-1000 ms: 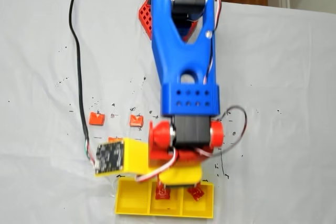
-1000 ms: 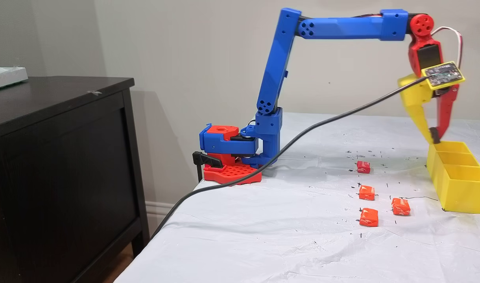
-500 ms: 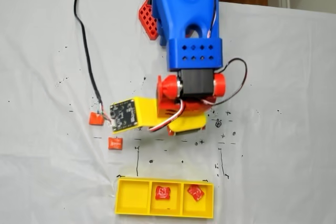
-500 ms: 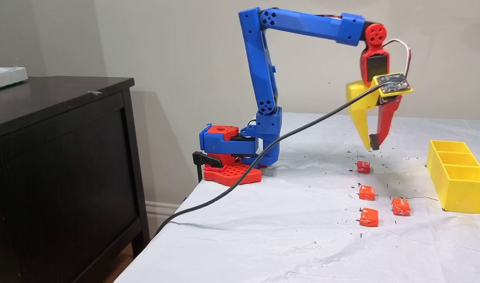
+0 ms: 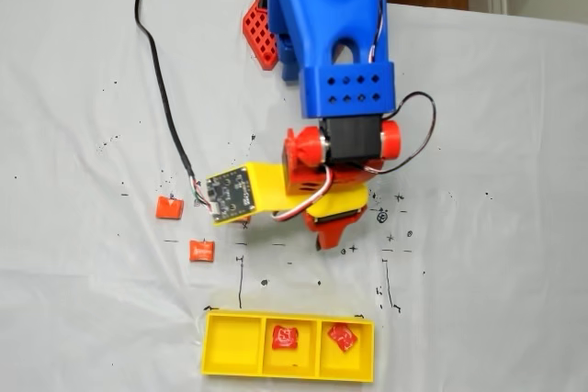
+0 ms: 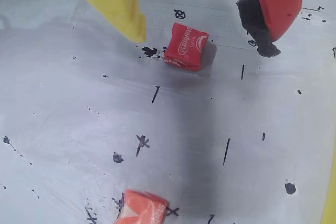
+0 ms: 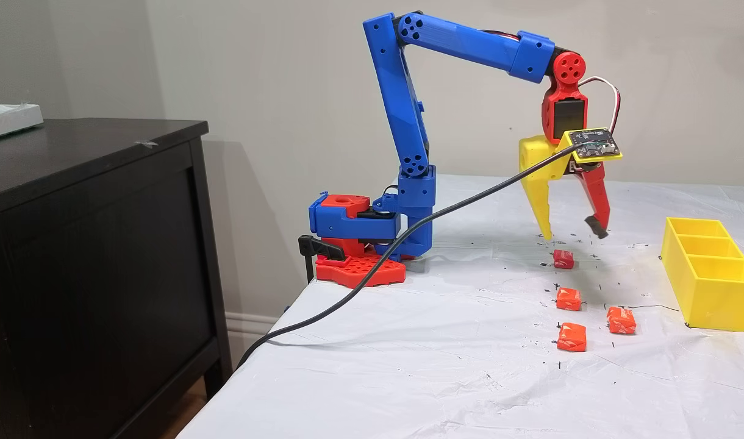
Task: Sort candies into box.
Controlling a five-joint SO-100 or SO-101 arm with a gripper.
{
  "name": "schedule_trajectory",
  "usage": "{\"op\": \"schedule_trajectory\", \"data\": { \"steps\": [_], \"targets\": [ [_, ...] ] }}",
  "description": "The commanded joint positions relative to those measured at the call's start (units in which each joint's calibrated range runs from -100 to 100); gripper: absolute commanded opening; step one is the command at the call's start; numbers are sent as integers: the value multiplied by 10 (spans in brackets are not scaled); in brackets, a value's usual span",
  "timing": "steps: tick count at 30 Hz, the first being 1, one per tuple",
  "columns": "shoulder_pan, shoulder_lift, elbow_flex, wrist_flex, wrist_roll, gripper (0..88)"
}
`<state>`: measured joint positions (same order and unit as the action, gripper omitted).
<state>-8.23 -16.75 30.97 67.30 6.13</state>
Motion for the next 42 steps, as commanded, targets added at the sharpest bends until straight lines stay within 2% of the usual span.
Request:
{"op": "schedule_trajectory", "data": {
  "steps": [1, 32, 36, 37, 39, 42],
  "targets": [
    [-8, -8, 2, -10, 2, 270],
    [-44, 114, 15, -111, -19, 261],
    [-44, 133, 12, -119, -19, 234],
    [-44, 134, 15, -120, -18, 204],
    [-44, 128, 19, -121, -16, 75],
    [-41, 107, 24, -118, -17, 44]
  ]
}}
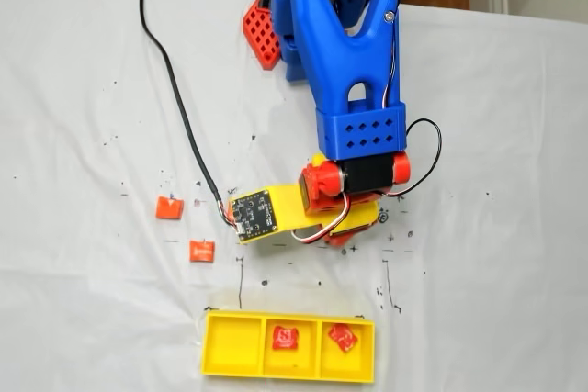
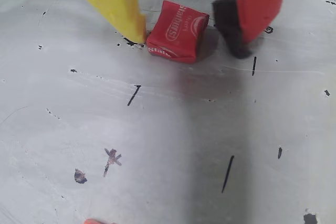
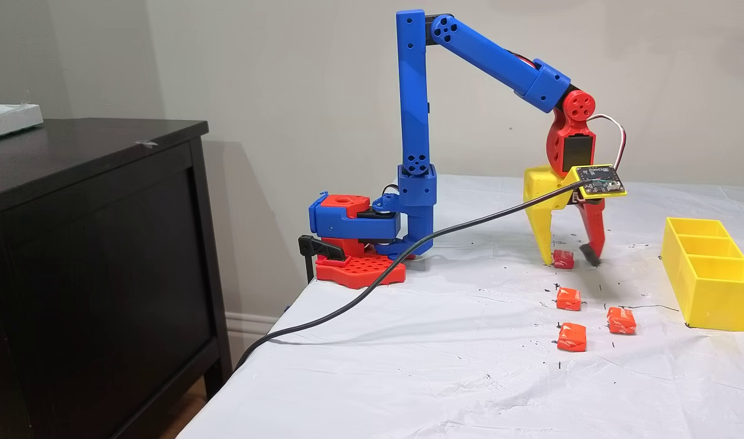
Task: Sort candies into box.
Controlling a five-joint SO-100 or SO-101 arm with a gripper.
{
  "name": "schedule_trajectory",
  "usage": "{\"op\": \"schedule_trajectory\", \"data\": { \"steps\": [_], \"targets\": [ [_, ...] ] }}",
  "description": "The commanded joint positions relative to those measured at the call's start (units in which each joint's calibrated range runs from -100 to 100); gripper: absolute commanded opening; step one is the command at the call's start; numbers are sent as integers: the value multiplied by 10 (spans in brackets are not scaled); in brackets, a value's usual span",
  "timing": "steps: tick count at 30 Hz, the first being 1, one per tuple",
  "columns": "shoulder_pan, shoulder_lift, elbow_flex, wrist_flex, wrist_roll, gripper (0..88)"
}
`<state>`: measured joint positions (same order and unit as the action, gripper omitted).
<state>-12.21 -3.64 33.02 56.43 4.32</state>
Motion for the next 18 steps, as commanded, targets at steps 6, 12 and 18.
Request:
{"op": "schedule_trajectory", "data": {
  "steps": [6, 12, 18],
  "targets": [
    [11, -57, -28, 30, 1, 2],
    [38, -115, -73, 48, 8, 2],
    [83, -138, -154, 69, 7, 2]
  ]
}}
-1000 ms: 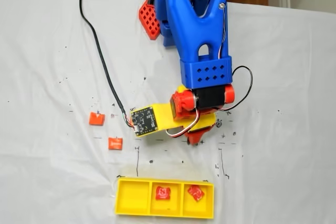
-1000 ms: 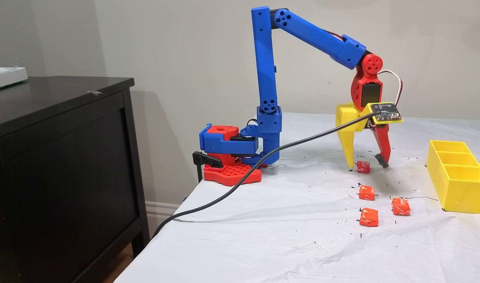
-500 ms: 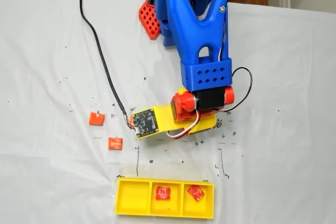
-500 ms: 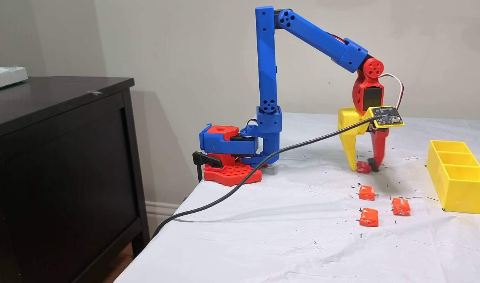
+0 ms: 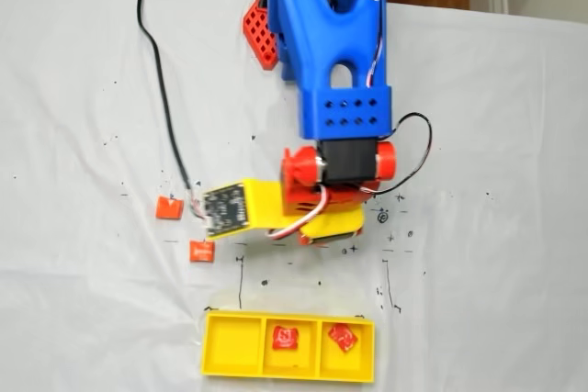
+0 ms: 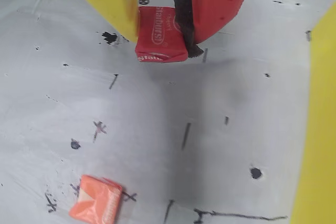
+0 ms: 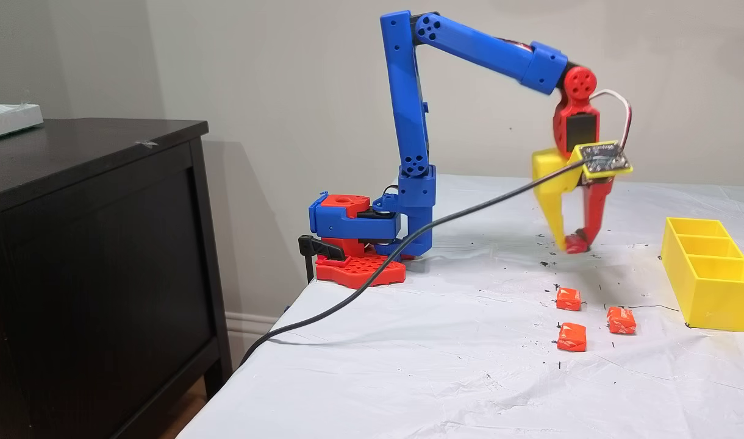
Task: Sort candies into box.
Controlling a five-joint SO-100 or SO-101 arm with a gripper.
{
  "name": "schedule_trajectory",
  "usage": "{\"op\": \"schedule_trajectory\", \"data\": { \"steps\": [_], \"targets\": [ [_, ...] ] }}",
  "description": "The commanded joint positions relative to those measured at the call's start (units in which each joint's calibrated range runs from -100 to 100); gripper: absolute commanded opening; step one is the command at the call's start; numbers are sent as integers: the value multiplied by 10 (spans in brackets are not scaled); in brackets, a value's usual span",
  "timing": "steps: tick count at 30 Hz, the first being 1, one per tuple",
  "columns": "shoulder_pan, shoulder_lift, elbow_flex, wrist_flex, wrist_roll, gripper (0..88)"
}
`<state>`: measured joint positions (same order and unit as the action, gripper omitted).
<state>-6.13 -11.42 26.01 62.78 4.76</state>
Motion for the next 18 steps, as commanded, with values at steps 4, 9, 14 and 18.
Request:
{"op": "schedule_trajectory", "data": {
  "steps": [4, 9, 14, 18],
  "targets": [
    [56, -69, -146, 5, -1, 2],
    [90, -34, -225, 8, -2, 2],
    [110, 36, -291, -5, 1, 2],
    [122, 97, -351, -6, 4, 2]
  ]
}}
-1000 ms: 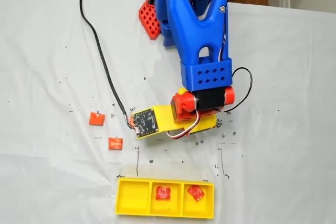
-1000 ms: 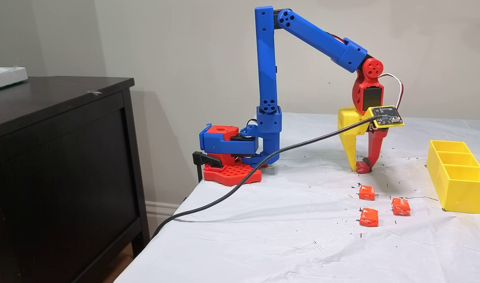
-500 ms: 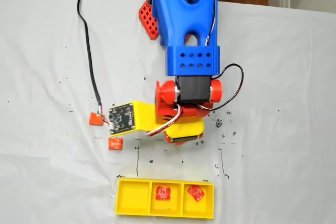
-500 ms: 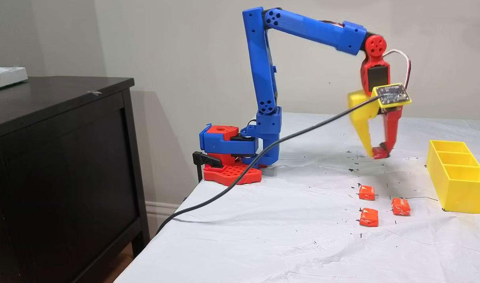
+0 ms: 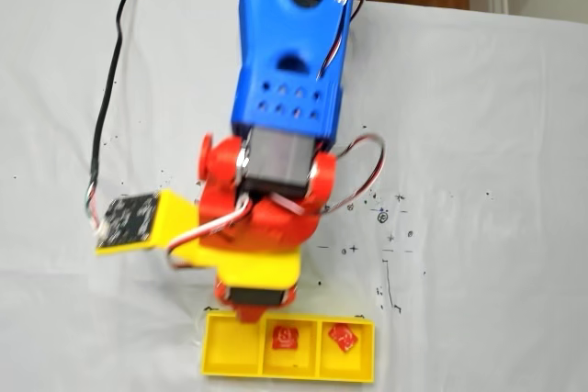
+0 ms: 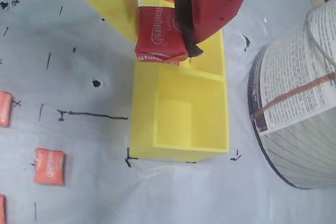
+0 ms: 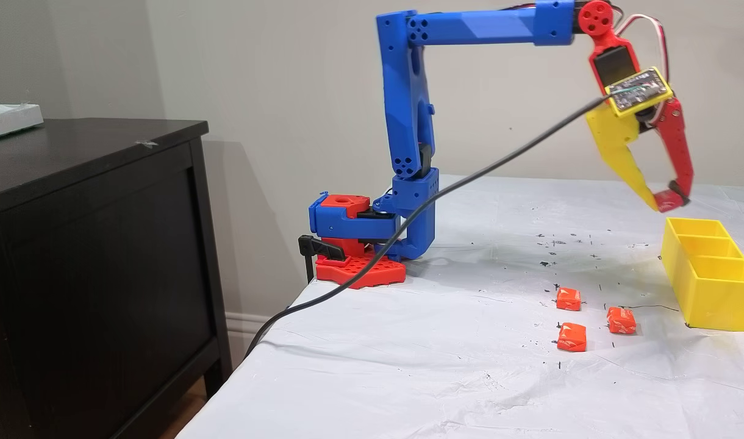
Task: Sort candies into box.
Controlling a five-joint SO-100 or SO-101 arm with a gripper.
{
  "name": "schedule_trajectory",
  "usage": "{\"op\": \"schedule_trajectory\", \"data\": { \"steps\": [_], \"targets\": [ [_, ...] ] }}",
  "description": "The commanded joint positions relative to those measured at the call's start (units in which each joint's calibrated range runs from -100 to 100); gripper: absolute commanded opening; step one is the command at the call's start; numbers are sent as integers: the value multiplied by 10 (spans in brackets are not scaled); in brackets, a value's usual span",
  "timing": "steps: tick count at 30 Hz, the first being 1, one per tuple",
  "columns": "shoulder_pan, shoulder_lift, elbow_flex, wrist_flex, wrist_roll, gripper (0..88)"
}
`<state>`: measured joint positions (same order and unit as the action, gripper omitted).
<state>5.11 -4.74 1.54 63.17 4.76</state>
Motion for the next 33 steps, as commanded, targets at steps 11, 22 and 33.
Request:
{"op": "schedule_trajectory", "data": {
  "steps": [11, 22, 33],
  "targets": [
    [27, 154, -221, 20, 20, 2],
    [12, 182, -222, 20, 21, 2],
    [10, 204, -254, 19, 13, 2]
  ]
}}
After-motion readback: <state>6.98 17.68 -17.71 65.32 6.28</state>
